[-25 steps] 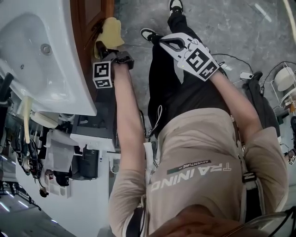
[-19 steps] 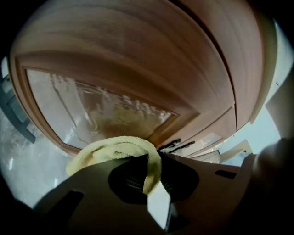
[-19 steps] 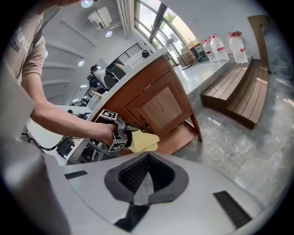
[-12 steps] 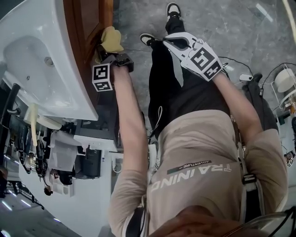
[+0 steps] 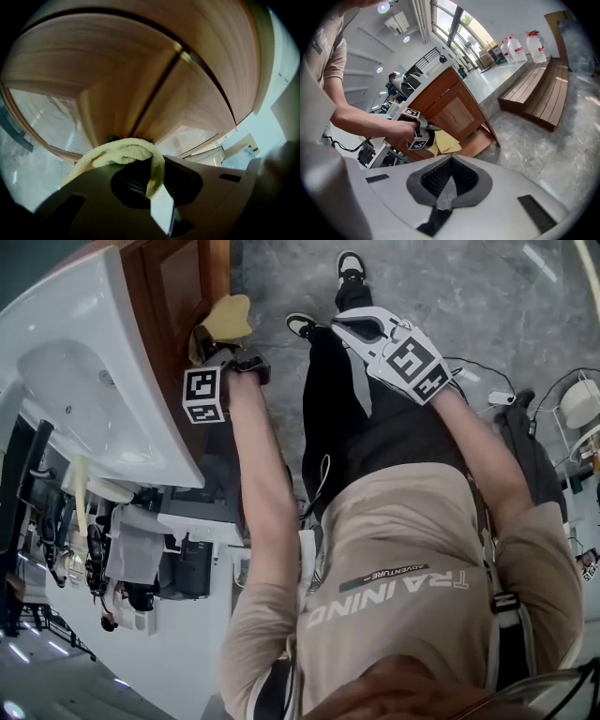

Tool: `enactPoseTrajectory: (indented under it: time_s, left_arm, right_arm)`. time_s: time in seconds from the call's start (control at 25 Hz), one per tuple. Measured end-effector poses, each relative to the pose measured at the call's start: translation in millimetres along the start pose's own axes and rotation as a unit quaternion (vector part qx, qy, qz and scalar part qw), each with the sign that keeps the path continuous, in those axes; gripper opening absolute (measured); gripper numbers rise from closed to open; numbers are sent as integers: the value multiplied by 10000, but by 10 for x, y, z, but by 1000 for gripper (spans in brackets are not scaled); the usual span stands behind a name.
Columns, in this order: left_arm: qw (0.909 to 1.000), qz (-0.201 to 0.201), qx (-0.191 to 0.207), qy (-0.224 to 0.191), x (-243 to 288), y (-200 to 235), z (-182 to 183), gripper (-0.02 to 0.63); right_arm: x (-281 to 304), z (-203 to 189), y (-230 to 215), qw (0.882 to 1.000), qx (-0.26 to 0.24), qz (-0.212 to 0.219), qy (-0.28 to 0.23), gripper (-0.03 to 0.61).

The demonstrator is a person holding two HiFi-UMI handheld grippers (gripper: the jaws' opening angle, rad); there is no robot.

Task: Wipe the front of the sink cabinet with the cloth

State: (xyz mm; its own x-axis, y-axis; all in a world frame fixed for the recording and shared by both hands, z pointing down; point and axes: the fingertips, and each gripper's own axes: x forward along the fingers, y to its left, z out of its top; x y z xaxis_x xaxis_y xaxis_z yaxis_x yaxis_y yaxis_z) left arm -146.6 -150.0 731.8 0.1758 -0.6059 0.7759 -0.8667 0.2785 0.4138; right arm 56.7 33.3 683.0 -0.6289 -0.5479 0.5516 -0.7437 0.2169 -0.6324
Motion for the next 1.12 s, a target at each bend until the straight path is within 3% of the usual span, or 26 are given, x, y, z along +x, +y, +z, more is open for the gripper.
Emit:
enactPoseTrajectory:
  time_s: [0.16,0.52,0.84,1.0,1.12]
  left_arm:
    - [9990,-381,194,-95,278,-431,70,44]
    - [9954,-949,122,-77,707,-1136,32,44]
    - [9865,-1627,110,168,993,-1780,-80,44]
    - [9756,-2172,316,32,1000,-2161,-66,44]
    - [9735,-2283,92,62,1069,-2318,-91,44]
  right_arm:
    - [-54,76,-107,10000,19,-23,-51,12]
    - [-161,13,-395,9997,172,-157,-24,12]
    - [-206,198,-574,9995,191,-221,-151,12]
    - [-196,243,-619,9996,170,-202,-97,12]
    - [-181,260,-638,9997,114,-194,-56,12]
